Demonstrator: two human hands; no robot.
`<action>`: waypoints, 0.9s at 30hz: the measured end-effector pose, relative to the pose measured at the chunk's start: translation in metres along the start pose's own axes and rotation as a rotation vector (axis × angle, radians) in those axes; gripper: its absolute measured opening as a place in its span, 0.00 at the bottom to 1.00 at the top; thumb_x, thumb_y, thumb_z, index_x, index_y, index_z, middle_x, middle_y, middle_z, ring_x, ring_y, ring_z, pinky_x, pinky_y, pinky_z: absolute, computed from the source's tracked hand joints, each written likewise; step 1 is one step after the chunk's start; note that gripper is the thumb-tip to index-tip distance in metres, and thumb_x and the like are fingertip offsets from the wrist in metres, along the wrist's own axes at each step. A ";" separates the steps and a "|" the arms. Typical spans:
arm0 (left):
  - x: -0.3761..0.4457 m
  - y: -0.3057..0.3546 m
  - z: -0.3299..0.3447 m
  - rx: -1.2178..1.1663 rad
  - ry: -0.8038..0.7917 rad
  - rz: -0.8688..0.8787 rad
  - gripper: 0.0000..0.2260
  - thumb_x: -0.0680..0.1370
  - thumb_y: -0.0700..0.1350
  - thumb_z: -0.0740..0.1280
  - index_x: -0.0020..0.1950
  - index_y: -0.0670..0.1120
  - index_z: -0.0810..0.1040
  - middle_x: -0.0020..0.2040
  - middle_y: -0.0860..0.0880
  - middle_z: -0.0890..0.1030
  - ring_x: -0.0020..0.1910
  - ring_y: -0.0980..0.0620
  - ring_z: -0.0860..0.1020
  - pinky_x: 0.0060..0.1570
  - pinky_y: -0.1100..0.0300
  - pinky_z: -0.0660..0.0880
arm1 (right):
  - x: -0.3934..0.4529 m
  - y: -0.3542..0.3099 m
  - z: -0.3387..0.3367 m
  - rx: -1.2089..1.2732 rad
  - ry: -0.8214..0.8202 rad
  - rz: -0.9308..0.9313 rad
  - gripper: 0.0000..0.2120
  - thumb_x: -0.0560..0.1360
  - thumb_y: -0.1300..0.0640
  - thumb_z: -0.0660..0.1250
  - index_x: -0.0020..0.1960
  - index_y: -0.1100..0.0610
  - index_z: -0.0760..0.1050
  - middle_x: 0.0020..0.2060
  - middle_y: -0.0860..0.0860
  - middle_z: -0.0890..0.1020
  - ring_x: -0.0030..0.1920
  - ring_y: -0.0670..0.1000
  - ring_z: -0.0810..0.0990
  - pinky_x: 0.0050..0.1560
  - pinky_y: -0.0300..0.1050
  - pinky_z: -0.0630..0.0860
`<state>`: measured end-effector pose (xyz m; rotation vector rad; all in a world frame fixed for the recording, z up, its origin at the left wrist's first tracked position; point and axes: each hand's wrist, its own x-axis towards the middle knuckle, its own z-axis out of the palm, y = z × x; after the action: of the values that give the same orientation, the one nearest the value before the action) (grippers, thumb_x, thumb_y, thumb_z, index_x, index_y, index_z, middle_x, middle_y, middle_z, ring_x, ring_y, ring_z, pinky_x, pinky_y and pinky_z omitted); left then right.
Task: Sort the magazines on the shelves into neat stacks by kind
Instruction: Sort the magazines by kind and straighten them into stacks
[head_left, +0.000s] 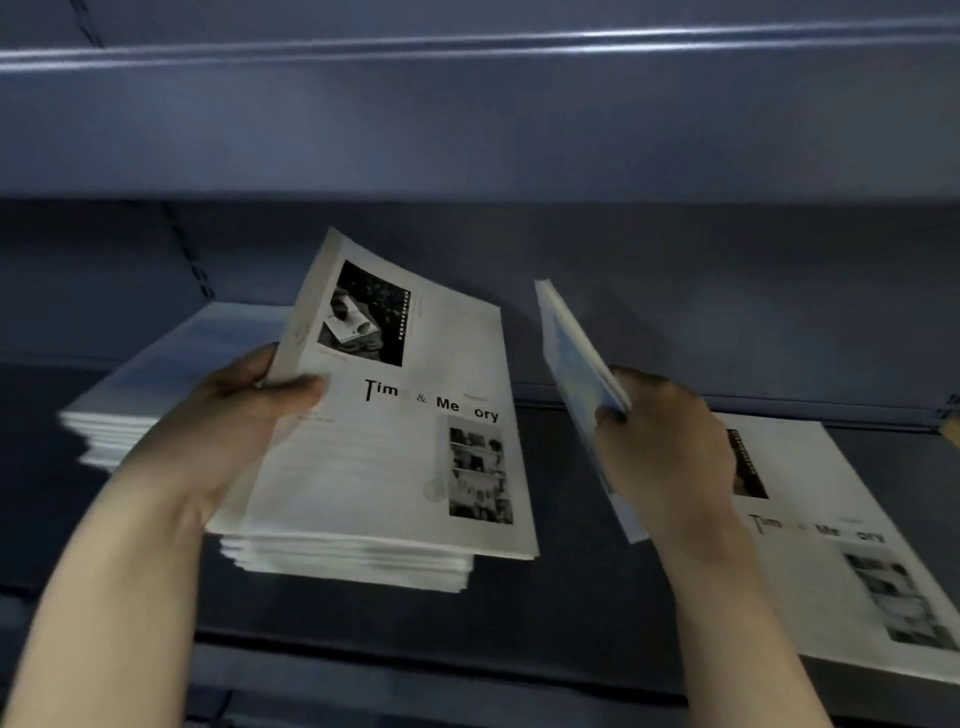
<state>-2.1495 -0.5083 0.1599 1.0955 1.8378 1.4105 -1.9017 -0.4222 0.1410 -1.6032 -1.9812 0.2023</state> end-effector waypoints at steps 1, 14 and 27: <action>0.010 -0.005 -0.010 0.024 -0.006 -0.027 0.09 0.75 0.42 0.67 0.54 0.50 0.80 0.47 0.51 0.84 0.48 0.54 0.80 0.48 0.64 0.72 | -0.003 -0.009 0.003 -0.021 0.008 0.008 0.09 0.76 0.58 0.59 0.54 0.54 0.76 0.37 0.49 0.70 0.41 0.58 0.75 0.38 0.42 0.66; 0.055 -0.048 -0.031 0.594 -0.058 0.097 0.12 0.78 0.45 0.64 0.59 0.43 0.76 0.44 0.48 0.77 0.33 0.58 0.71 0.30 0.67 0.64 | -0.032 -0.072 0.022 -0.104 0.158 0.139 0.12 0.77 0.59 0.61 0.59 0.54 0.76 0.40 0.53 0.73 0.39 0.57 0.70 0.36 0.41 0.62; 0.021 -0.052 -0.021 0.805 0.053 0.397 0.07 0.78 0.45 0.63 0.47 0.42 0.76 0.43 0.46 0.77 0.45 0.48 0.78 0.40 0.67 0.67 | -0.027 -0.096 -0.010 0.114 0.285 -0.079 0.03 0.77 0.58 0.61 0.47 0.54 0.74 0.34 0.50 0.73 0.32 0.52 0.68 0.29 0.36 0.59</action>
<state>-2.1910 -0.5059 0.1169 1.9053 2.3976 0.8692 -1.9752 -0.4757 0.1841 -1.3940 -1.7766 0.0506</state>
